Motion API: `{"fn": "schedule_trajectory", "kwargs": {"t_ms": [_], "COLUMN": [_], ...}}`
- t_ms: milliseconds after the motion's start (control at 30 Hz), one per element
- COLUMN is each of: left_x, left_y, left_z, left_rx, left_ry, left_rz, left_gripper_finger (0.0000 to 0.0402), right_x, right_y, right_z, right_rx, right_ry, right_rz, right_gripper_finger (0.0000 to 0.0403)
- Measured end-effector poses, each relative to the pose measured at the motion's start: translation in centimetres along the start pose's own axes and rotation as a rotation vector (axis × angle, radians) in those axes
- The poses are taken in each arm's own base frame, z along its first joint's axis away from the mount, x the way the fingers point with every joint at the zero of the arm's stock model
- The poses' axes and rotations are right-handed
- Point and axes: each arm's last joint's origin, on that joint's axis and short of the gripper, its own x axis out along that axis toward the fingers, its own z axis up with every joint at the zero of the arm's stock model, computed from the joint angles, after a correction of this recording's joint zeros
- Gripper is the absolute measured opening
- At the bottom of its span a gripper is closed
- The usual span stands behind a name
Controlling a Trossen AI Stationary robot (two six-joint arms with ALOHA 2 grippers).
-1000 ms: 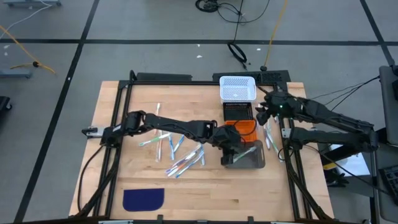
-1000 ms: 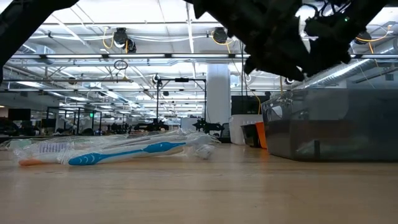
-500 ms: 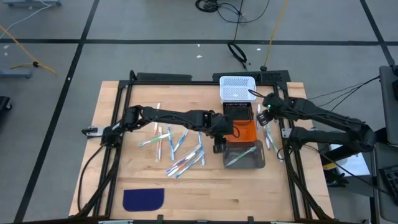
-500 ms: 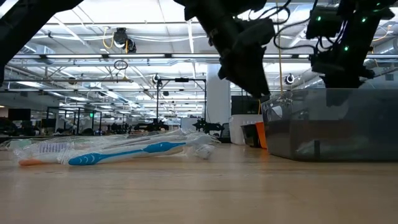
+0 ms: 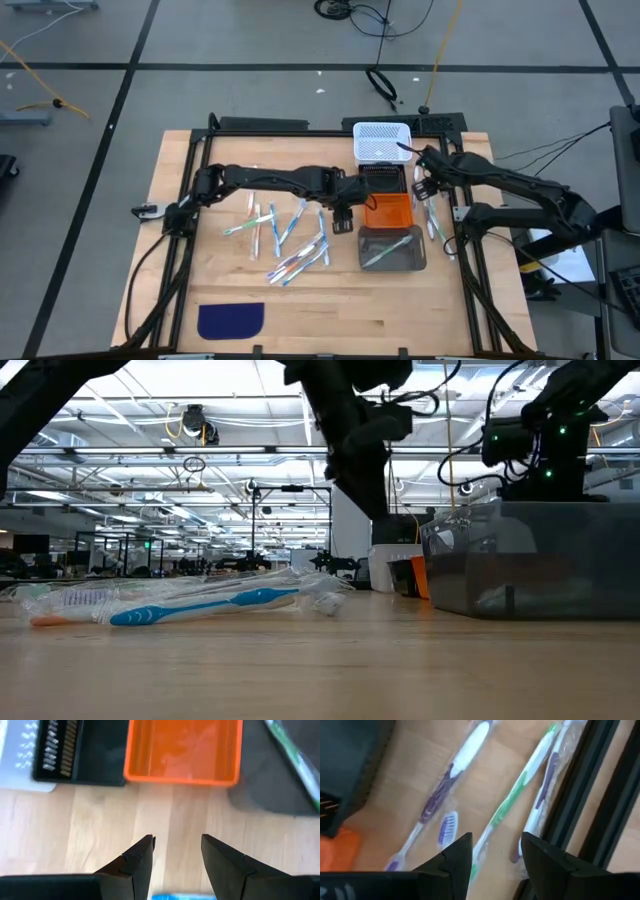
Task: Pick & Place Toothbrushes
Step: Put the green toothbrush into the gray bin
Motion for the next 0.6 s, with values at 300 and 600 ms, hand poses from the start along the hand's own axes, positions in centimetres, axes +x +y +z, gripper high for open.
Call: {"fn": "schedule_trajectory", "kwargs": {"t_ms": [300,600], "left_x": [-1.2,-1.2], "left_y": [1.0,1.0], "left_z": [-0.9,-2.3], "left_rx": [0.006,-0.01], "left_ry": [0.085,0.098], "left_rz": [0.06,0.058], "left_gripper_finger": [0.017,0.017], "right_x": [2.1,2.6], "right_y": [-0.4,-0.4], "right_z": [-0.4,-0.4], "right_rx": [0.024,0.041], "right_ry": [0.055,0.054], "right_rz": [-0.004,0.043], "right_gripper_finger": [0.016,0.016]}}
